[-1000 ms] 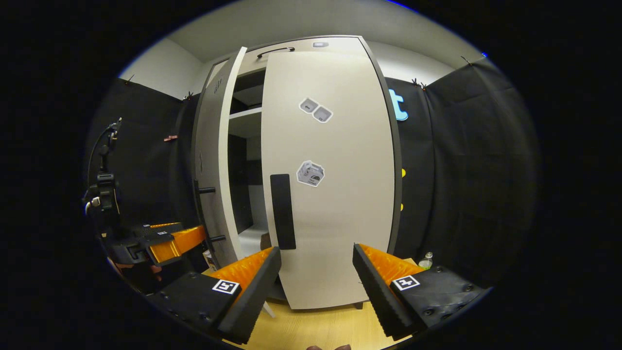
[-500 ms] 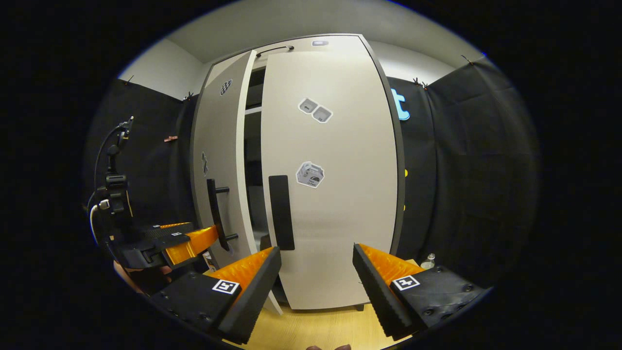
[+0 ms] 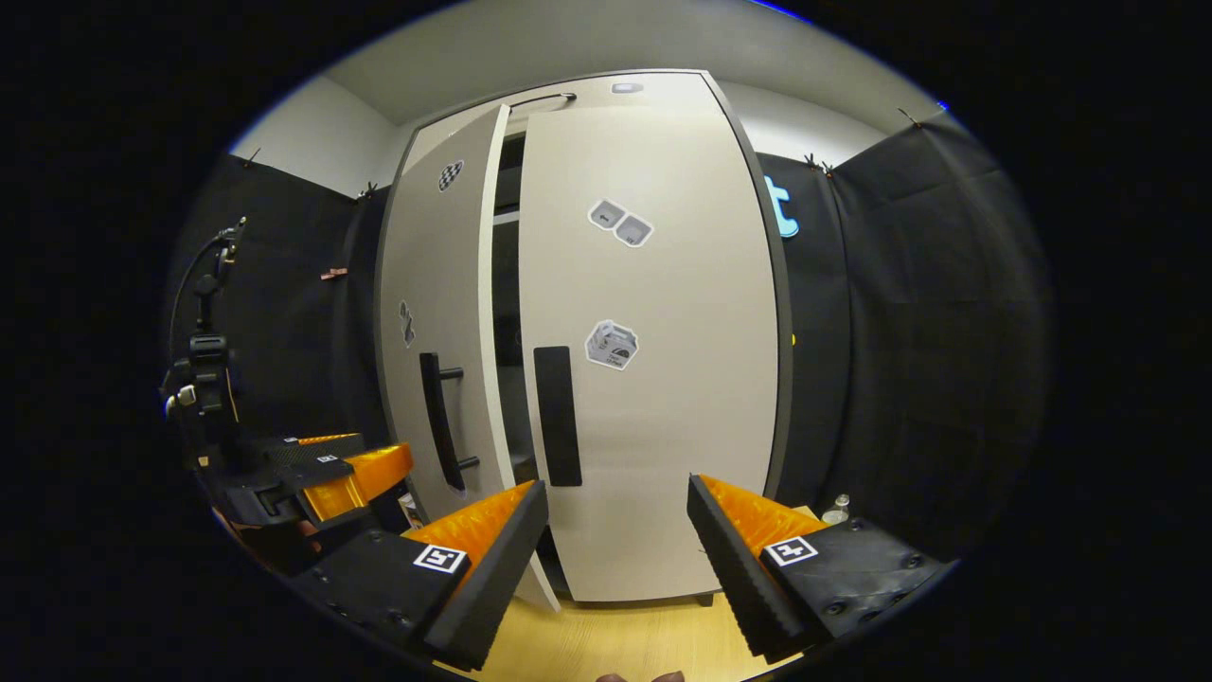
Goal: Grab one shoe with the right hand and put it into the shoe cabinet, grab the other shoe with the left hand and put it into the shoe cabinet; then close the right door with the right hand and the left door with the left hand.
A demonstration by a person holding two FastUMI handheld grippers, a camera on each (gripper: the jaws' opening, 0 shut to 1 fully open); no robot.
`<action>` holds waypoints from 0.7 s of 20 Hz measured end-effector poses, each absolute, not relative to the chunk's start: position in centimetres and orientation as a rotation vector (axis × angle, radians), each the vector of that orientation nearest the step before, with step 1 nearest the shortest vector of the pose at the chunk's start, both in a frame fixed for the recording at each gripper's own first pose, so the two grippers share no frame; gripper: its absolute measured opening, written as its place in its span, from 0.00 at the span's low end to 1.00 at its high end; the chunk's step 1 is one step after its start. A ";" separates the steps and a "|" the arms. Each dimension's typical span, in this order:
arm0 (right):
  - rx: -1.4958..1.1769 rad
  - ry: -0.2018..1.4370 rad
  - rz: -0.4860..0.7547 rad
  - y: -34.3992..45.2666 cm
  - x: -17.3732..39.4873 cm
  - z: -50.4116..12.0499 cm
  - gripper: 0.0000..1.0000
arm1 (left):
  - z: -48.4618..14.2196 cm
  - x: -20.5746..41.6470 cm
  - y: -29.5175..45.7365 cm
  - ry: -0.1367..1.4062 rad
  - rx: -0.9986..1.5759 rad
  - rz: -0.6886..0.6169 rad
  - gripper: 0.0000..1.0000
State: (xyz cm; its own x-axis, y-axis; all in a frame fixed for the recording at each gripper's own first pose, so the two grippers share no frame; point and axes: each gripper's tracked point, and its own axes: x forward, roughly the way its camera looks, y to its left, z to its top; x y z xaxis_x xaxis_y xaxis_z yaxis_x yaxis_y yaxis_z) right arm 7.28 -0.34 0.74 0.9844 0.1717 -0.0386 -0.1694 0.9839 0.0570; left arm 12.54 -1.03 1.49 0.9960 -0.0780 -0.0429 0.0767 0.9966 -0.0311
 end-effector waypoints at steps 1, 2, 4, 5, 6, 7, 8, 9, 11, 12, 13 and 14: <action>0.052 0.042 0.171 -0.4 7.2 0.7 0.98 | 1.6 12.1 -1.0 0.044 -0.027 -0.080 0.95; 0.051 0.040 0.171 -0.4 7.2 0.8 0.98 | 1.6 11.6 -1.0 0.043 -0.024 -0.082 0.95; 0.045 0.034 0.164 -0.5 7.1 1.0 0.98 | 1.8 10.6 -1.0 0.042 -0.015 -0.087 0.95; 0.043 0.032 0.161 -0.4 7.0 1.0 0.98 | 1.9 10.1 -1.0 0.042 -0.010 -0.087 0.95; 0.043 0.029 0.158 -0.4 6.9 1.2 0.98 | 1.8 9.6 -0.9 0.042 -0.005 -0.086 0.95; 0.042 0.027 0.155 -0.4 6.9 1.3 0.98 | 1.8 9.1 -1.0 0.042 -0.004 -0.087 0.95; 0.040 0.023 0.151 -0.4 6.9 1.5 0.98 | 1.8 8.6 -1.0 0.042 -0.004 -0.086 0.95; 0.037 0.021 0.149 -0.3 6.7 1.5 0.98 | 2.0 8.4 -0.9 0.042 -0.004 -0.083 0.95; 0.027 0.016 0.144 -0.2 6.3 1.5 0.98 | 1.9 7.9 -0.4 0.051 0.000 -0.063 0.95; 0.021 0.013 0.139 -0.3 6.1 1.5 0.98 | 1.8 7.3 -0.1 0.053 -0.001 -0.052 0.95; 0.018 0.009 0.134 -0.3 5.9 1.5 0.98 | 1.9 6.8 0.0 0.050 -0.004 -0.048 0.95; 0.015 0.007 0.131 -0.3 5.8 1.5 0.98 | 2.0 6.4 0.0 0.047 -0.004 -0.049 0.95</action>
State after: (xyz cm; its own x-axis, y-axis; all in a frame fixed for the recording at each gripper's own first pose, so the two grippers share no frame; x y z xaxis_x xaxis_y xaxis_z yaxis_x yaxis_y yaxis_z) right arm 5.76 -0.26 1.53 0.9914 0.1307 -0.0056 -0.1306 0.9913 0.0156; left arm 6.39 0.03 2.01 0.9977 -0.0490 -0.0466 0.0488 0.9988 -0.0052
